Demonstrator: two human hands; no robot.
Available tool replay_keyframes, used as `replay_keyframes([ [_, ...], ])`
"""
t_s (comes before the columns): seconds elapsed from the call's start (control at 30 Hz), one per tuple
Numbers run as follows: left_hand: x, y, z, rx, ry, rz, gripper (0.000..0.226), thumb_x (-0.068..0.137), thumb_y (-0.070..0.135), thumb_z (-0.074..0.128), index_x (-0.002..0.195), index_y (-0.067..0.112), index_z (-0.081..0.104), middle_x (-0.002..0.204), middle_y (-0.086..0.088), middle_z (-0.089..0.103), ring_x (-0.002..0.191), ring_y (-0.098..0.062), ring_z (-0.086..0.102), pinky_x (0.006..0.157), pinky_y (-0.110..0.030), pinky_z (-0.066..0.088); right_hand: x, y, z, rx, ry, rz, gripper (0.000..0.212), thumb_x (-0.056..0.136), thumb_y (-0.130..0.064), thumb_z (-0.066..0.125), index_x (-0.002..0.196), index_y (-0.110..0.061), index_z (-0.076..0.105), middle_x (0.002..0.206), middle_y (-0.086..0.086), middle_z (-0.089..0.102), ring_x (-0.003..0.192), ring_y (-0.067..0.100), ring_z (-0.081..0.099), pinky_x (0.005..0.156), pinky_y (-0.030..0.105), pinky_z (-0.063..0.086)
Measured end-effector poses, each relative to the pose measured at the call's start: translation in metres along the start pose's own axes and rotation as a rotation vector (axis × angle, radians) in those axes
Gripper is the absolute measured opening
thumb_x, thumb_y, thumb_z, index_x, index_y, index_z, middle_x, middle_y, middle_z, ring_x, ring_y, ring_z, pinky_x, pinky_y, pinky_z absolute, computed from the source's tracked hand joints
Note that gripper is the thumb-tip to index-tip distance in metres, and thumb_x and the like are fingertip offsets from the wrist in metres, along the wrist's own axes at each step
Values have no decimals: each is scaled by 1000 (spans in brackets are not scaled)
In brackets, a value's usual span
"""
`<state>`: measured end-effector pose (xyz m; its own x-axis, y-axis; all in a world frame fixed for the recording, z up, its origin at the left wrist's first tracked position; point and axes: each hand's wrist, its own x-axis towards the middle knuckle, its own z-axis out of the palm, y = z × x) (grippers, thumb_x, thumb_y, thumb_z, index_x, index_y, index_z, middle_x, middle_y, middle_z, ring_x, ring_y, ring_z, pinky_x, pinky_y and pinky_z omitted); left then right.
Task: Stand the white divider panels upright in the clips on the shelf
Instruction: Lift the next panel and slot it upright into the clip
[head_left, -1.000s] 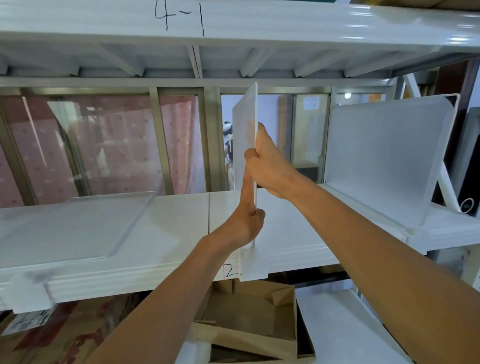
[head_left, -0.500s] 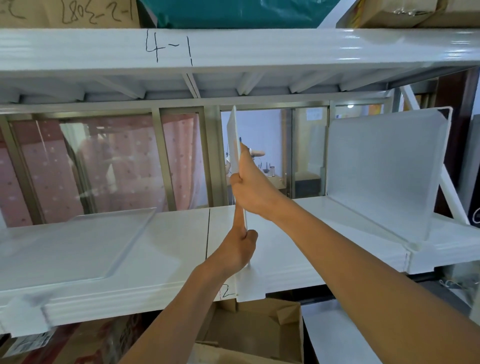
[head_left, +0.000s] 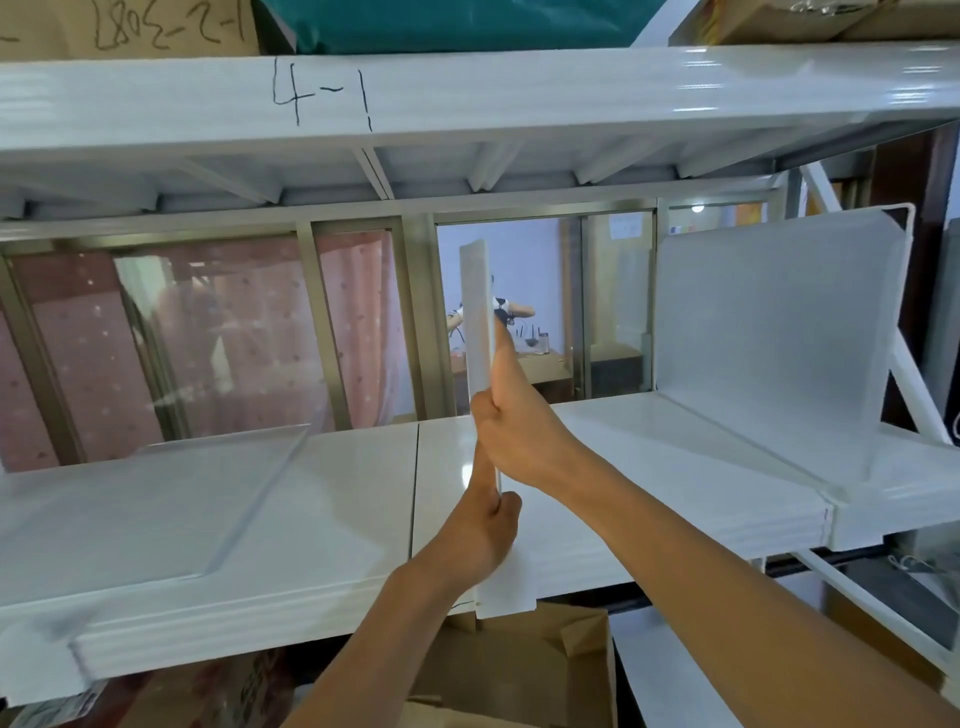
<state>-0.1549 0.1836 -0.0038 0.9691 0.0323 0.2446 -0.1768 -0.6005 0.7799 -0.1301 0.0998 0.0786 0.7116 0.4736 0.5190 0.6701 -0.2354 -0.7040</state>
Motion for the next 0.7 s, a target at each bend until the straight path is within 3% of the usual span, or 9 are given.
replay_keyframes([
  [0.1,-1,1,-3,-6,-3,11,70,100,11,35,153,22,-8,68,-13,43,39,-3,36,45,-7,31,8,0,3,22,-31,-31,85,95,8,40,152,-31,-10,155,13,26,74,14,60,59,18,53],
  [0.13,-3,4,-4,-1,-1,16,71,100,10,35,153,21,-10,72,-17,46,37,-1,36,44,-7,31,8,-1,3,23,-32,-37,84,95,8,39,152,-30,-10,157,10,22,80,9,60,60,14,52],
  [0.2,-5,8,-4,19,-12,17,73,99,9,36,152,22,-13,88,-27,55,35,2,38,43,-6,31,6,1,2,9,-7,-35,81,96,5,38,153,-29,-10,155,7,25,105,28,59,79,31,57],
  [0.27,-4,7,-5,27,-17,58,76,99,8,37,152,23,-15,133,-44,36,42,11,45,48,-3,33,4,-1,0,1,-1,-1,79,97,2,39,153,-29,-8,145,8,38,105,42,57,85,46,55],
  [0.33,-1,-2,-9,6,11,119,80,98,12,44,152,27,-13,153,-32,9,85,21,55,75,-3,39,4,-4,-1,-15,12,-8,78,97,0,41,153,-30,-4,143,13,43,86,23,63,70,36,58],
  [0.4,-2,-7,-16,-41,20,174,89,93,30,57,152,38,-9,164,0,2,141,-3,28,108,-25,29,2,-6,-2,-37,38,-13,70,95,-5,43,152,-28,9,130,10,53,73,8,59,65,30,53],
  [0.53,-15,0,-47,-170,157,159,94,81,46,72,149,48,6,161,16,10,144,-10,21,108,-35,27,-8,-5,-7,-133,-37,144,47,88,-24,51,133,-15,40,105,6,62,90,22,62,79,40,52],
  [0.63,-31,7,-73,-75,189,162,96,76,47,76,150,44,16,159,12,16,141,-9,26,108,-35,29,-22,-7,1,-227,-126,240,42,85,-32,53,121,-13,46,96,5,60,87,21,62,74,37,53],
  [0.7,-41,10,-85,28,144,135,94,76,47,77,150,43,19,159,12,18,137,-7,27,104,-33,30,-30,-9,7,-313,-128,299,23,87,-35,54,95,-14,49,84,3,56,80,20,60,68,34,48],
])
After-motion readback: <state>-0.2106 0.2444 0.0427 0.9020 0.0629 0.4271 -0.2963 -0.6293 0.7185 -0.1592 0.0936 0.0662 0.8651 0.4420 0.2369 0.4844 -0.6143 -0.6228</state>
